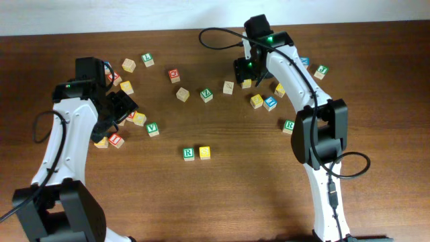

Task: Spell out RSS
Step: 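Reach the right gripper to a yellow S block and grasp it, then lift the yellow S block and carry it toward the R-S row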

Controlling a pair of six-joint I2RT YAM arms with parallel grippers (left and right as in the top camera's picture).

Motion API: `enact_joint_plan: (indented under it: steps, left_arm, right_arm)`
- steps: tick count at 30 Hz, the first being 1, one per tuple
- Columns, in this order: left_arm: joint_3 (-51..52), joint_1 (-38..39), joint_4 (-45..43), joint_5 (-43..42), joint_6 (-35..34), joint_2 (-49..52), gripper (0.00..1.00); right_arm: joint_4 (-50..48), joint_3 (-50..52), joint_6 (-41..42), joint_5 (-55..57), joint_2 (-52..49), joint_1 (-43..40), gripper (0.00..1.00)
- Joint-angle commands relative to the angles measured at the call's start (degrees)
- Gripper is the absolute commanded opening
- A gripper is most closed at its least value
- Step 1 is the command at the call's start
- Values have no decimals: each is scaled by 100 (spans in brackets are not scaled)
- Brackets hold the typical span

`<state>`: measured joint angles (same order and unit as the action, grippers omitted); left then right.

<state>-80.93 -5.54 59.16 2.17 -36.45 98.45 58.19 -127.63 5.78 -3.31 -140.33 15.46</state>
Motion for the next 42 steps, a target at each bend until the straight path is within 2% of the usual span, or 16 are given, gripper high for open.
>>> enact_joint_plan:
  steps: [1,11,16,21,25,29,31,35,42]
  left_arm:
    - [-96,-26,4,63,24,-83,99]
    - [-96,-26,4,63,24,-83,99]
    - [-96,-26,4,63,24,-83,99]
    - [-96,-26,4,63,26,-83,99]
    - [-96,-26,4,63,24,-83,99]
    - [-96,-26,4,63,24,-83,99]
    - [-96,-26,4,63,24,-83,99]
    - [-96,-26,4,63,24,-83,99]
    - [-96,-26,4,63,24,-83,99]
  right_arm:
    - [-59,35,92,470,-247,168,70]
    - [-258,35,114,509,-417,254,69]
    - [-273,35,118,507,-514,249,59]
    - [-256,35,116,334,-566,247,57]
    - [-254,35,114,339,-566,247,41]
    - [-254,35,114,382,-566,243,39]
    - [-254,35,116,382,-566,243,35]
    - [-251,11,116,382,-551,245,34]
    - [-52,-269,210,385,-358,245,23]
